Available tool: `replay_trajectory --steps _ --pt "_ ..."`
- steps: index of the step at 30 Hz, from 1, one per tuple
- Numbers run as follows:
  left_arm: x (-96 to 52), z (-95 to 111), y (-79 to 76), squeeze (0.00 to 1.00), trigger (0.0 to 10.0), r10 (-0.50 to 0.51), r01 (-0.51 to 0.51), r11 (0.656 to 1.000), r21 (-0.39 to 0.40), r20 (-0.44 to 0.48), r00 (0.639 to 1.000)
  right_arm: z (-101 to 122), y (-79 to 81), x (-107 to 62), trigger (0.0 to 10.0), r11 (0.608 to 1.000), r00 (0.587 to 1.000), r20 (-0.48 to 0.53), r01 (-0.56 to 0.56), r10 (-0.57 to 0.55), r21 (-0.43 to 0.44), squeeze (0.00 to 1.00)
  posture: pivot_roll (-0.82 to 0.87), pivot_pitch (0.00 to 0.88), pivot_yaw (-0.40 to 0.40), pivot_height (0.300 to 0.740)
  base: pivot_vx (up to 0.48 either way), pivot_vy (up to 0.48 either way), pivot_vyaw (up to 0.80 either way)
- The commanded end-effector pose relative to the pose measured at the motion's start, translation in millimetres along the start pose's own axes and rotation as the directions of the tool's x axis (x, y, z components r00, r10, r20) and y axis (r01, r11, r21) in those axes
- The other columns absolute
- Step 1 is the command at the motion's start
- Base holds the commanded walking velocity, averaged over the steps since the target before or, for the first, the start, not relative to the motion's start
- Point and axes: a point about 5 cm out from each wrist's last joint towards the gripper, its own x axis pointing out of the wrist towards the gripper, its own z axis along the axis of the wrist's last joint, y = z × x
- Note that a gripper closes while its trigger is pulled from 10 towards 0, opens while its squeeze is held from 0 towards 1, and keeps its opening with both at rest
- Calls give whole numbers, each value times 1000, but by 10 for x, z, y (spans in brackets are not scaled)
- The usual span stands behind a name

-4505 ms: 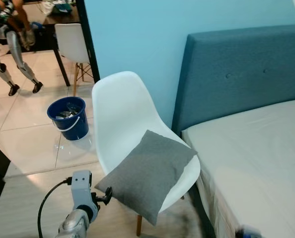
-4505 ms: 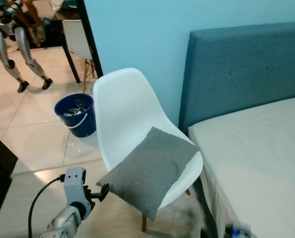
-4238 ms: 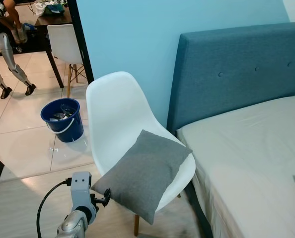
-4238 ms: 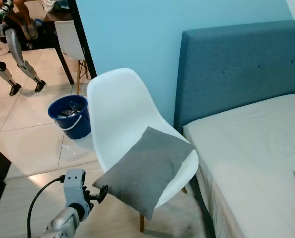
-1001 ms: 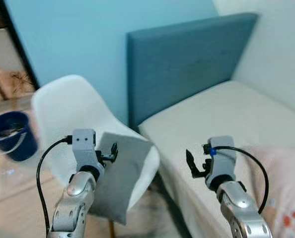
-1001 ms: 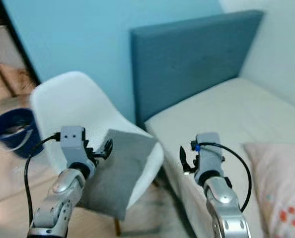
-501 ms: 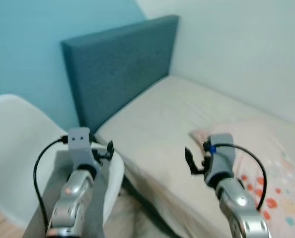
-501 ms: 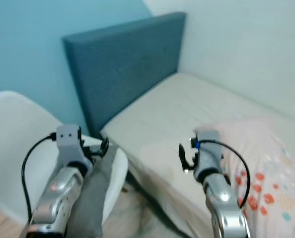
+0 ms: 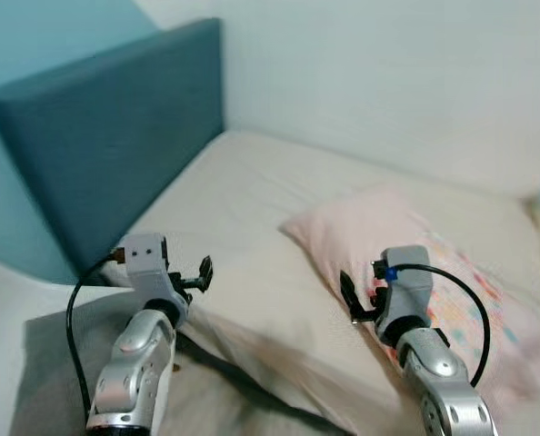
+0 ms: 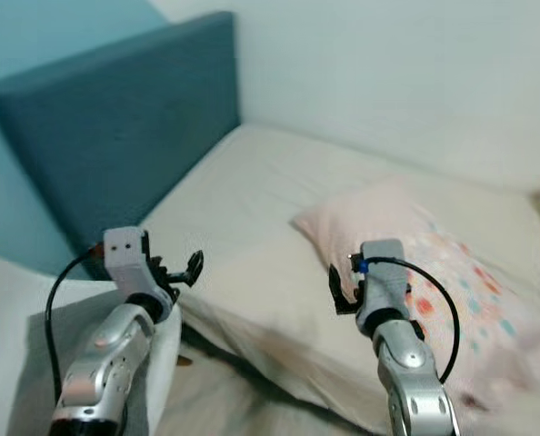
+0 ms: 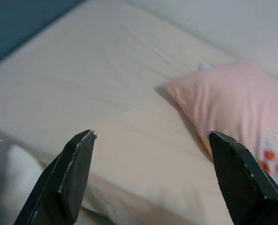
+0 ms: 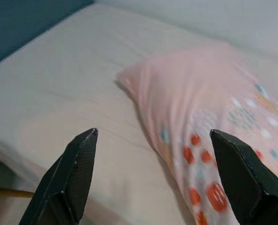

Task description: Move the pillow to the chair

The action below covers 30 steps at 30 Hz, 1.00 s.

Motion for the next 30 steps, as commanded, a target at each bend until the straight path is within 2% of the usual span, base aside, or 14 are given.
replay_trajectory --steps 1,8,30 --pt "0 -43 -2 0 10000 -11 10 1000 -28 -25 1000 -22 5 -6 10000 1000 1000 -9 -6 6 3 0 -78 71 -13 740 0 0 -800" --pt "19 -20 10 0 10000 -25 24 996 -82 -9 1000 -10 -2 6 10000 1000 1000 -3 -3 3 1 0 -75 75 -16 740 0 0 -800" --pt "28 -54 21 0 10000 -30 28 997 -66 -28 999 -28 1 1 10000 1000 1000 -1 -3 3 2 0 -83 50 -9 740 0 0 -800"
